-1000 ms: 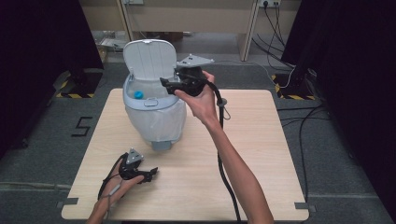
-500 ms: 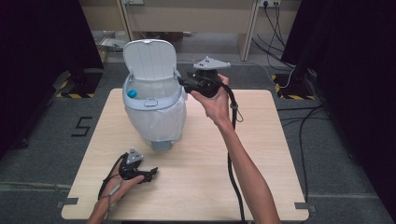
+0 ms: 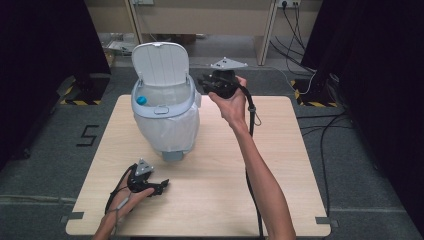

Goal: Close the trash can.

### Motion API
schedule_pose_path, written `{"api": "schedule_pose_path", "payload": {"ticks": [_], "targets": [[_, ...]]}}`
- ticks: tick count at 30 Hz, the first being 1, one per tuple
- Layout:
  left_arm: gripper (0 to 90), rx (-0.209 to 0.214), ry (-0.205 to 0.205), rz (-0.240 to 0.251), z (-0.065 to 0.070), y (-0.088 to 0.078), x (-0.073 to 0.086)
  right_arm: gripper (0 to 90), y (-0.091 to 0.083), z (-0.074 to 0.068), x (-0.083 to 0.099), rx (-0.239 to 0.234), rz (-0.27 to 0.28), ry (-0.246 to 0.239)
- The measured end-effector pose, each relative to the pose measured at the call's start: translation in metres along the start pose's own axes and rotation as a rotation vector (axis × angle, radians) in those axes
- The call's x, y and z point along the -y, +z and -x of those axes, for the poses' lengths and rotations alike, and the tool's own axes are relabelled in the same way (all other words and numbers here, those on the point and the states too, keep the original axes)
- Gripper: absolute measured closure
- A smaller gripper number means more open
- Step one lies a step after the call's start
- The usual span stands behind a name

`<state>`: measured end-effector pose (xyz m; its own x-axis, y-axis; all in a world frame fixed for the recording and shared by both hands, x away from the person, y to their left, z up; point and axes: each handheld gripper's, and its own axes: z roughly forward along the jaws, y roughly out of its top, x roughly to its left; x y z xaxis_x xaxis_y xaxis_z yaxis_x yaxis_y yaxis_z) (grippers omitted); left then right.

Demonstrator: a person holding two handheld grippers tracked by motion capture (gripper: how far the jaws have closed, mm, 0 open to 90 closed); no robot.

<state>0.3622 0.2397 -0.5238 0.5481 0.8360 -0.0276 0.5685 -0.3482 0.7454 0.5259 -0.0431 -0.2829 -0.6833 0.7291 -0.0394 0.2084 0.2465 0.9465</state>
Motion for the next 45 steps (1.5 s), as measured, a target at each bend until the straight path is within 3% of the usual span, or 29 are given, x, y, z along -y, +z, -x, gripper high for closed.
{"api": "schedule_pose_path", "payload": {"ticks": [10,19,25,33,37,42,45], "targets": [[13.4,0.001,-0.001,0.001,0.000,0.000,0.000,85.2,0.024,0.012,-0.004,-0.001,0.018,0.024],[13.4,-0.001,-0.003,0.004,0.000,0.000,0.000,87.4,0.048,0.019,-0.013,0.008,0.017,0.028],[13.5,-0.002,-0.004,0.005,0.000,0.000,0.000,87.4,0.066,0.028,-0.012,-0.003,0.014,0.059],[13.4,-0.001,-0.001,0.003,0.000,0.000,0.000,87.4,0.080,0.034,-0.010,-0.046,0.032,0.064],[13.4,-0.002,-0.003,0.006,0.000,0.000,0.000,87.5,0.083,0.034,-0.014,-0.090,0.043,0.061],[13.4,-0.002,-0.002,0.005,0.000,0.000,0.000,88.1,0.082,0.033,-0.013,-0.115,0.057,0.035],[13.3,-0.001,-0.001,0.002,0.000,0.000,0.000,89.0,0.078,0.033,-0.016,-0.133,0.092,0.029]]}}
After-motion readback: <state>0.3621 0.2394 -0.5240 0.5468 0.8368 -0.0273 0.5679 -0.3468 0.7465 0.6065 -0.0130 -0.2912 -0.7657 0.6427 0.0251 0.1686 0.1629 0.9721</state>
